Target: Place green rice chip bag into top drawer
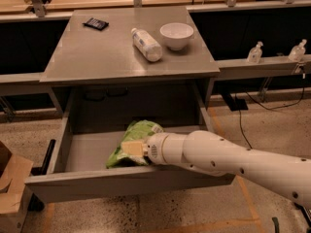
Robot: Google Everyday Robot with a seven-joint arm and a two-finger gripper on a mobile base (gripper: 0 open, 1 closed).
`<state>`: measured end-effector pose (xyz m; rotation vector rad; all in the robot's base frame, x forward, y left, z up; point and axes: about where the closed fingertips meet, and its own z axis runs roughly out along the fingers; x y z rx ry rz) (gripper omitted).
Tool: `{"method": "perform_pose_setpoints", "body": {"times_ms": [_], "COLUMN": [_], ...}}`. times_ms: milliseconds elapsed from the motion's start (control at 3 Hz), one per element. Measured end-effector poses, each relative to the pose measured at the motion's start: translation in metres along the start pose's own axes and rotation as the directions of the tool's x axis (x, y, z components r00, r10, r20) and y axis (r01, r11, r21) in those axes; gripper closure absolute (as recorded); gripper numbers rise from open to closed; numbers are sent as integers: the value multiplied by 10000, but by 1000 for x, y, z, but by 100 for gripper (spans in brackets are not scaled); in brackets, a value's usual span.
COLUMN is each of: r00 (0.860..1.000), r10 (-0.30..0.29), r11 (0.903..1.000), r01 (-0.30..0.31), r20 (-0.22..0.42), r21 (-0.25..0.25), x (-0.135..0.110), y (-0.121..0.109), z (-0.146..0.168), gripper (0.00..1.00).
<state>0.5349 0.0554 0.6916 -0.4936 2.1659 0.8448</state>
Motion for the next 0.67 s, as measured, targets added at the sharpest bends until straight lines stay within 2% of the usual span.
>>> {"method": "perform_pose_setpoints", "body": {"times_ms": [333,667], "r00": [9981,9978], "r10": [-430,-450], "r11": [9991,9990], "r01": [429,448], "r20": [446,483], "r21": [35,50], "x": [-18,-20], "y": [7,7], "z": [6,6], "gripper": [0,0]}}
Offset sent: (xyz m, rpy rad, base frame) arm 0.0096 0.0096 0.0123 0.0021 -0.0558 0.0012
